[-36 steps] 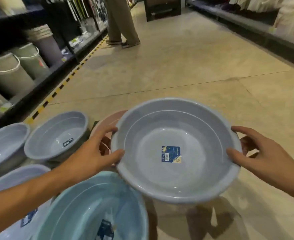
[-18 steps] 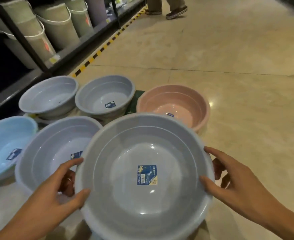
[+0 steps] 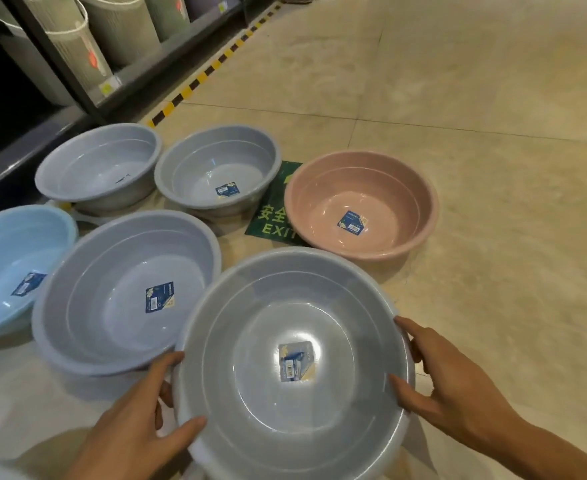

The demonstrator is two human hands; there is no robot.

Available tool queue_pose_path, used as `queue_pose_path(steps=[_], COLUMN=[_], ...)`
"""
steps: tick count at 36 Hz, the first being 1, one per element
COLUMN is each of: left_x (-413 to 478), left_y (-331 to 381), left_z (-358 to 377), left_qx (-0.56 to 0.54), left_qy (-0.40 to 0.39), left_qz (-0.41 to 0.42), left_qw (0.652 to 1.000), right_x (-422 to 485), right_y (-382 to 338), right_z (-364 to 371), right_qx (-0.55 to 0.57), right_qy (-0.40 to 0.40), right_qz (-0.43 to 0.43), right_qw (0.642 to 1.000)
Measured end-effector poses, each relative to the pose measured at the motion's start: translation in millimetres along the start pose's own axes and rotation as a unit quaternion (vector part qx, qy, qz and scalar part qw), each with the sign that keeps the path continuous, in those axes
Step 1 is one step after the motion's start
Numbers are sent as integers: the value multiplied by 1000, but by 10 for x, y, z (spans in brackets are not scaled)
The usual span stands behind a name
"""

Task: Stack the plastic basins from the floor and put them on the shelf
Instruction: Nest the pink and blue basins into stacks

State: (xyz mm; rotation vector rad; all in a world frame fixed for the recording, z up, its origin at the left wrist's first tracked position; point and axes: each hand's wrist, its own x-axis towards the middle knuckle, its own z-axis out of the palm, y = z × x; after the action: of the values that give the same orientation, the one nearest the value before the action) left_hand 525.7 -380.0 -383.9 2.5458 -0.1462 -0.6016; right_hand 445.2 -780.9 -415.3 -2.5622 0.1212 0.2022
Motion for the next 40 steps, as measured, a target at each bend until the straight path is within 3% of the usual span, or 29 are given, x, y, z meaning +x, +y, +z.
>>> queue_pose_path(steps=[18,24,28,32,40], left_x=[-18,16,82,263,696], left_y=[169,245,281,369,1266], left_z=[177,127,-16,-183,-524], left_qx=[47,104,263,389,356], left_qy=[-7,5,-9,43,57], left_qz=[-56,-39,4,83,200], left_qw=[997,994,965,916,911], right_x=[-50,-35,70,199,475], right_y=[37,-15,-62,-95,-431], right_z=[91,14,-185,-432,-956], right_qx=[-32,-104,-169,-255,-326], right_qy=[-13,-10,-10,-2,-13], right_qz=[-23,-27,-40,-72,-99], right_qw=[999,994,985,964,940])
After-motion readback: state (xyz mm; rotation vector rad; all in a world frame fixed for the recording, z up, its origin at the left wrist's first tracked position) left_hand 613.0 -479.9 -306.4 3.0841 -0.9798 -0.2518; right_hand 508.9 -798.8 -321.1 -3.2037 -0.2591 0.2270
